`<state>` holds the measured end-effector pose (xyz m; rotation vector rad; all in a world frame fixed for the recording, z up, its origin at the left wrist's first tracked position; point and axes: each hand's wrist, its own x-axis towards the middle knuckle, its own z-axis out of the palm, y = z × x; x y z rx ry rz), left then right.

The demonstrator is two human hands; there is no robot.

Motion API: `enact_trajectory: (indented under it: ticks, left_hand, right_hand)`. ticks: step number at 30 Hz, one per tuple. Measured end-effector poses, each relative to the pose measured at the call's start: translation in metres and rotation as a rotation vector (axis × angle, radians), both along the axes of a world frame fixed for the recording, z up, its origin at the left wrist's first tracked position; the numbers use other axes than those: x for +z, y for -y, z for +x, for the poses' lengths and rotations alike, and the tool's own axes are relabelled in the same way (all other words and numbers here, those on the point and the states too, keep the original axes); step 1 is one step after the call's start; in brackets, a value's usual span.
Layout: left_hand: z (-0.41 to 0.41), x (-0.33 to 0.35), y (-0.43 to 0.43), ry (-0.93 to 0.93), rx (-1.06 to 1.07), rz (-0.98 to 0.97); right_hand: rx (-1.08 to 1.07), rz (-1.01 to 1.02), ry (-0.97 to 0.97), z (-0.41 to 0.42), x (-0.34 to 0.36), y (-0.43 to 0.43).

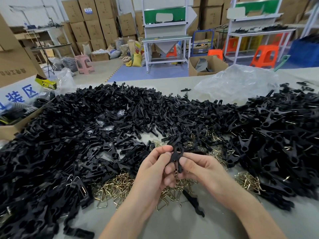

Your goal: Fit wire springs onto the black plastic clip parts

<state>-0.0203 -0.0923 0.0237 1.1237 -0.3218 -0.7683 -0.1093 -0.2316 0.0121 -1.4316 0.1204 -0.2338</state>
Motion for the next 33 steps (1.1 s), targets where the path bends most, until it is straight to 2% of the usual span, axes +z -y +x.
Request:
enact_trajectory:
  ticks: [5, 12, 20, 22, 24, 27, 29, 31, 33]
  left_hand:
    - [0.000, 0.000, 0.000, -0.009, -0.067, 0.006]
    - [0.001, 0.003, -0.002, 0.001, -0.057, 0.004]
    - [-0.001, 0.001, 0.001, 0.006, -0.055, 0.109]
    - [-0.001, 0.000, -0.001, 0.058, -0.032, 0.135]
    - [0.000, -0.003, -0.005, 0.308, 0.078, 0.229]
    - [0.004, -0.011, -0.011, 1.019, 0.238, 0.492]
    - [0.005, -0.014, -0.013, 1.403, 0.196, 0.712]
    - [0.004, -0.021, -0.012, 1.598, 0.090, 0.856]
    - [0.004, -0.025, -0.010, 1.683, 0.048, 0.929]
  right_hand:
    - [-0.048, -0.037, -0.008, -0.001, 0.000, 0.001]
    - [-0.139, -0.018, 0.011, 0.005, -0.006, -0.005]
    - [-0.131, -0.002, 0.064, 0.004, -0.001, -0.001]
    - [-0.146, 0.003, 0.075, 0.003, -0.001, 0.000]
    - [-0.223, 0.005, 0.111, 0.002, -0.001, 0.006]
    - [-0.401, 0.056, 0.158, 0.001, -0.004, 0.018]
    - [-0.501, 0.126, 0.171, 0.003, -0.006, 0.024]
    - [-0.538, 0.141, 0.164, 0.005, -0.007, 0.026]
    - [-0.543, 0.129, 0.153, 0.005, -0.008, 0.026]
